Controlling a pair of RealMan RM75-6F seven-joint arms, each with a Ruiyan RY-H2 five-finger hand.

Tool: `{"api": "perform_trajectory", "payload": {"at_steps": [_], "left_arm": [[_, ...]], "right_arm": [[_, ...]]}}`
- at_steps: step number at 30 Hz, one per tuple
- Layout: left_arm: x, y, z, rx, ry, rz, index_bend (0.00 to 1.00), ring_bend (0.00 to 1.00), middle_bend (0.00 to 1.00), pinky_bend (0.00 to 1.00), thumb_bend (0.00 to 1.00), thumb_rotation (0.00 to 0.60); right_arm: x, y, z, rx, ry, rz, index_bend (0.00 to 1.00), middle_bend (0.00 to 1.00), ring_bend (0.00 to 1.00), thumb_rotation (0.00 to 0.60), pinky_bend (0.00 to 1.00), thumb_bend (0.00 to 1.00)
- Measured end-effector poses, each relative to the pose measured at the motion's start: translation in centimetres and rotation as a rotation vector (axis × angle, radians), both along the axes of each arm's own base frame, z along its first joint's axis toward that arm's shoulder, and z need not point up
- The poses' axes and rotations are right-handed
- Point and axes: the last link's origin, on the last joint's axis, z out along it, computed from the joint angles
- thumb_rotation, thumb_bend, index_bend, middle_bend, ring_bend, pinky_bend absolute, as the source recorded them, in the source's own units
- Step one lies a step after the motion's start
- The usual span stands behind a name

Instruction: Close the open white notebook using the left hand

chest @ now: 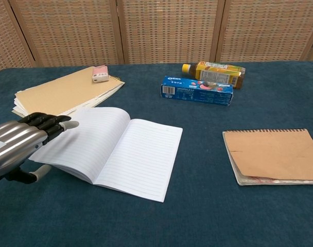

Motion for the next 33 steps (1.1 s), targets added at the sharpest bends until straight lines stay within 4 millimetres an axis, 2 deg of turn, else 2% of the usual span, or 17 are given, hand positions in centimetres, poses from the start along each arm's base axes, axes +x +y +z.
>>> {"api": "perform_trajectory", "payload": {"at_steps": [5,19,33], "left_arm": [[0.6,0.1,0.6,0.051,0.016,-0.072,0.00,0.00,0.00,0.00,0.52,0.600],[2.7,0.1,1.3,0.092,0.057,-0.213,0.00,0.00,0.00,0.00,0.52,0.600],[5.7,0.3,1.1,0.114,0.081,-0.329,0.00,0.00,0.00,0.00,0.52,0.600]], "right_arm": [[0.1,0.0,0.0,-0.002,0.000,0.002,0.01,0.00,0.00,0.600,0.00,0.11],[0.1,0.1,0.2,-0.009,-0.005,0.000,0.01,0.00,0.00,0.600,0.00,0.11],[0.0,0.1,0.4,-0.014,-0.002,-0.012,0.02,0.00,0.00,0.600,0.00,0.11]]}}
